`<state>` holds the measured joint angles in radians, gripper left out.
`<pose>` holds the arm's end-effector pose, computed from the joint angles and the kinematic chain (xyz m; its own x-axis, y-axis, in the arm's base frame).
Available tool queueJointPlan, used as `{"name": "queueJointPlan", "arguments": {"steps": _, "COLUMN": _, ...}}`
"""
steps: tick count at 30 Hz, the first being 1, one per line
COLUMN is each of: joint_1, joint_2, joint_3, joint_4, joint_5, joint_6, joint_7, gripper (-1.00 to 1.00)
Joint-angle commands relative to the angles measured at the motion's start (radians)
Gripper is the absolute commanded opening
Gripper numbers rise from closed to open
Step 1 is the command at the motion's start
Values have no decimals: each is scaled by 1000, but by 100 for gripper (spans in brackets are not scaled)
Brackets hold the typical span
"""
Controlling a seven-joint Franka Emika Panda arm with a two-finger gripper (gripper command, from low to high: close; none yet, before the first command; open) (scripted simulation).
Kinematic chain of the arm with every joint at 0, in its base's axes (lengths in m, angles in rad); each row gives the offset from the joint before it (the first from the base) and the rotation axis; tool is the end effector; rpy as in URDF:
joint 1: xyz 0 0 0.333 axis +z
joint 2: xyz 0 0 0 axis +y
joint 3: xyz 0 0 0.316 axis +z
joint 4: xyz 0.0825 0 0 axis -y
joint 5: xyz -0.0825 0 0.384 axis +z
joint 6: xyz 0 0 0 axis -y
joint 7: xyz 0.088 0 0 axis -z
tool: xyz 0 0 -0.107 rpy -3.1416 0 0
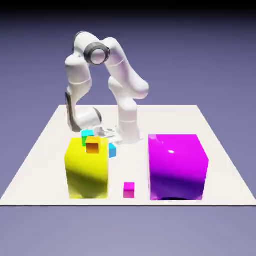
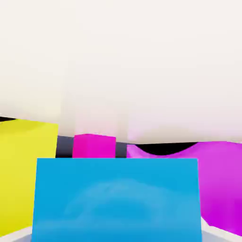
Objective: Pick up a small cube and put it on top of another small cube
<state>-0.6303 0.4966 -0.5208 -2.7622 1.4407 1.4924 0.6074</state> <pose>0.1653 -0.1950 0.0968 -0.4577 0.4647 -0.7580 -0.3527 0.6876 0.6346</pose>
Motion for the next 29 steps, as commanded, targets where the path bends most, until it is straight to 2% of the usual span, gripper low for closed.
{"name": "queueJointPlan", "arguments": {"steps": 1, "joint_1": 29, "joint_2": -17, "joint_3": -29, "joint_4": 35, "joint_5": -27, "joint_6": -12, "joint_7": 43, "gripper": -100}}
{"name": "queueJointPlan", "arguments": {"steps": 17, "joint_1": 497, "joint_2": -282, "joint_3": -470, "joint_4": 566, "joint_5": -394, "joint_6": -214, "joint_7": 739, "gripper": -100}}
{"name": "queueJointPlan", "arguments": {"steps": 21, "joint_1": 594, "joint_2": -307, "joint_3": -433, "joint_4": 554, "joint_5": -309, "joint_6": -278, "joint_7": 823, "gripper": -100}}
{"name": "queueJointPlan", "arguments": {"steps": 24, "joint_1": 664, "joint_2": -328, "joint_3": -389, "joint_4": 460, "joint_5": -253, "joint_6": -164, "joint_7": 793, "gripper": -100}}
{"name": "queueJointPlan", "arguments": {"steps": 25, "joint_1": 665, "joint_2": -328, "joint_3": -389, "joint_4": 460, "joint_5": -253, "joint_6": -164, "joint_7": 793, "gripper": 100}}
{"name": "queueJointPlan", "arguments": {"steps": 29, "joint_1": 594, "joint_2": -307, "joint_3": -433, "joint_4": 554, "joint_5": -309, "joint_6": -278, "joint_7": 823, "gripper": 100}}
